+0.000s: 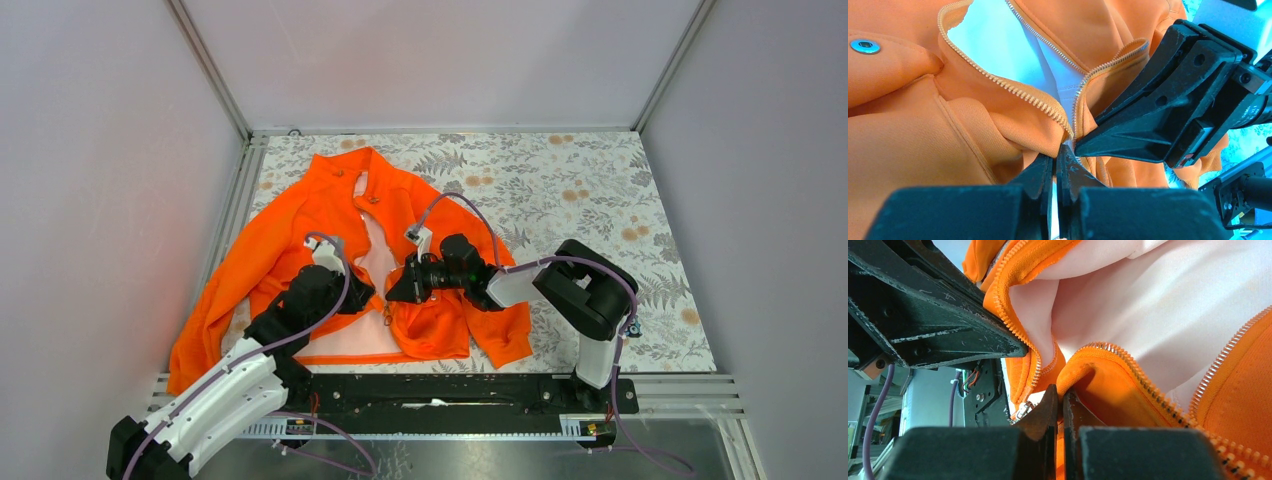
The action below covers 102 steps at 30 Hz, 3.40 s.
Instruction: Zip up the jacket
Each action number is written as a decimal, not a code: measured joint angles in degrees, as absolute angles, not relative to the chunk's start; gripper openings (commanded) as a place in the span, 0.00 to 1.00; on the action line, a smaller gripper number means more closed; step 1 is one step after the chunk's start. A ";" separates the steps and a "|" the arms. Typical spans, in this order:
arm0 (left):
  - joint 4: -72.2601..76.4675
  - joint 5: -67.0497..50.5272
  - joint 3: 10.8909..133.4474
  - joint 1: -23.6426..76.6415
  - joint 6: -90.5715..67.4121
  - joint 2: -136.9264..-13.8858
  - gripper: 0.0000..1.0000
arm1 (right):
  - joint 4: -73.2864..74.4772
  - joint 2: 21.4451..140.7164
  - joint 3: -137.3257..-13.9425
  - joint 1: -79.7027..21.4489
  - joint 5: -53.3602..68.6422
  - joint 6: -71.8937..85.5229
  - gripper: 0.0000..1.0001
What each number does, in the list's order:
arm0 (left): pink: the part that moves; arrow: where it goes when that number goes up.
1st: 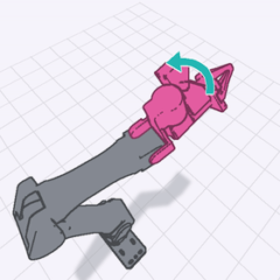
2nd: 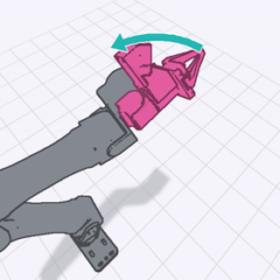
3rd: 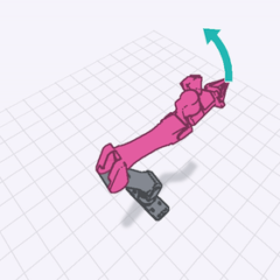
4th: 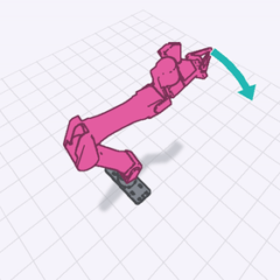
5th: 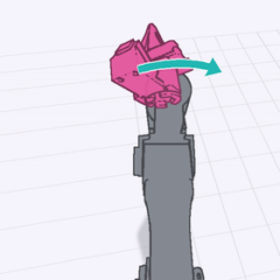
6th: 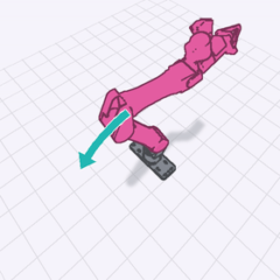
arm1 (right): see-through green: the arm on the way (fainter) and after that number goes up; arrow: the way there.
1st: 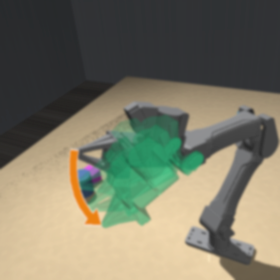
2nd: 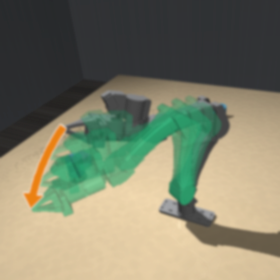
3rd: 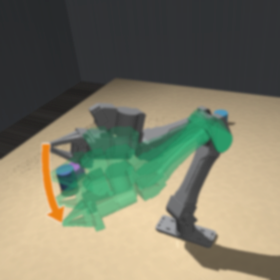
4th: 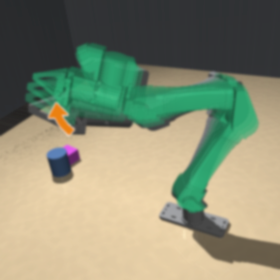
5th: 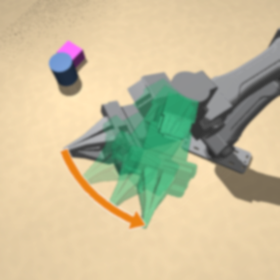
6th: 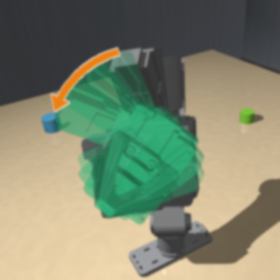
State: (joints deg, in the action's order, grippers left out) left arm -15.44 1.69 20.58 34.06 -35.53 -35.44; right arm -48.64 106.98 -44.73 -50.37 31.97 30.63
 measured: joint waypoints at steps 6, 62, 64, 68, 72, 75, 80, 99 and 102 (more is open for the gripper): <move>-15.44 1.78 20.58 34.41 -35.51 -35.33 0.00 | -48.56 106.98 -44.73 -50.37 31.90 30.63 0.00; -15.79 3.25 20.58 35.24 -35.51 -35.88 0.00 | -48.45 106.96 -44.71 -50.39 31.20 30.57 0.00; -15.81 3.25 20.58 35.24 -35.51 -35.88 0.00 | -48.23 106.85 -44.71 -50.41 30.98 30.39 0.00; -15.81 3.25 20.58 35.27 -35.51 -35.86 0.00 | -47.51 106.10 -44.73 -50.52 30.89 30.02 0.00; -15.81 3.25 20.58 35.27 -35.51 -35.86 0.00 | -46.70 106.04 -44.77 -50.52 30.92 29.78 0.00; -15.81 3.25 20.58 35.31 -35.51 -35.88 0.00 | -45.45 106.04 -45.17 -50.54 30.92 29.32 0.00; -15.81 3.14 20.58 35.35 -35.53 -35.88 0.00 | -42.04 106.04 -47.07 -50.57 30.92 28.34 0.00; -18.52 4.58 22.90 35.62 -40.88 -38.00 0.63 | -39.31 105.19 -47.11 -50.63 30.65 27.18 0.00; -20.64 4.78 24.82 35.62 -45.47 -40.40 0.70 | -39.33 104.14 -45.74 -50.63 30.46 27.16 0.00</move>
